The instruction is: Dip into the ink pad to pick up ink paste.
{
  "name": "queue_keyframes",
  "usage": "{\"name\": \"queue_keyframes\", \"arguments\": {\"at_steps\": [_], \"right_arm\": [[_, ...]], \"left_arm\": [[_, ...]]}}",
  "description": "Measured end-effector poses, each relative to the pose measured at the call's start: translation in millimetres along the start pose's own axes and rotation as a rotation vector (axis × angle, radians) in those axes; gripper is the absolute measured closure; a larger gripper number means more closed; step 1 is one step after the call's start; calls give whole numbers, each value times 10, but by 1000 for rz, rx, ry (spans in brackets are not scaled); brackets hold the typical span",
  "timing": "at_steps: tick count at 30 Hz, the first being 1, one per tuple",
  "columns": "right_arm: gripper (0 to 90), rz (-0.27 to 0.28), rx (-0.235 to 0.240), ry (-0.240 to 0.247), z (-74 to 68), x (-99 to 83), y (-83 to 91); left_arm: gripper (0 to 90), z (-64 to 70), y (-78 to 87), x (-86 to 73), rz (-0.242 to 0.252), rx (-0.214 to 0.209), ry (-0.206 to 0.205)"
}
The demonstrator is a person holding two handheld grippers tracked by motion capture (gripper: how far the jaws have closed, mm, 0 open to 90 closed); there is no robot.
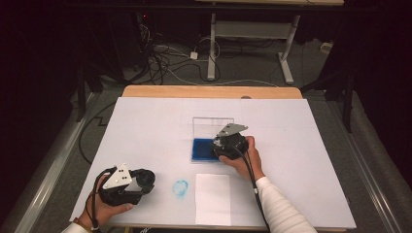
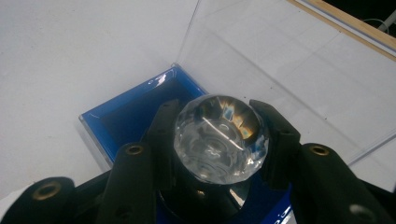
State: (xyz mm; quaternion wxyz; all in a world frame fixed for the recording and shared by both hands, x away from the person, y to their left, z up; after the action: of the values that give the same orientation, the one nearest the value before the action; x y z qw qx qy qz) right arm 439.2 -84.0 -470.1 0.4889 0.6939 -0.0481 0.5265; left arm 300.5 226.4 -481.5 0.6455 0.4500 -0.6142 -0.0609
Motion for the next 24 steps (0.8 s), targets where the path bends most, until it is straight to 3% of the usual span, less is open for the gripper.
{"name": "queue_keyframes", "arguments": {"at_steps": [7, 15, 24], "right_arm": [[569, 22, -4, 5, -3, -30, -2], [570, 15, -24, 24, -17, -42, -7], [572, -2, -10, 12, 8, -58, -28]], "left_arm": [[361, 10, 9, 5, 5, -2, -2], [361, 10, 10, 7, 7, -5, 2], [361, 18, 14, 10, 14, -6, 2]]}}
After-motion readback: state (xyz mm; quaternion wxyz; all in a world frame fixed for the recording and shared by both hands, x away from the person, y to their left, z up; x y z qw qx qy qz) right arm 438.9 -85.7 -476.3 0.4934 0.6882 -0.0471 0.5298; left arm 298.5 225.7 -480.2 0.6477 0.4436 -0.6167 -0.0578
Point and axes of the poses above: each handheld gripper's, and its own axes: y roughly backward along the jaws, x roughly out of its top, z roughly to its right, the point moved 4 cm from there along -y, roughly forward along the jaws, and after that the axes turned 7 degrees about -y, right-handed, at the moved point
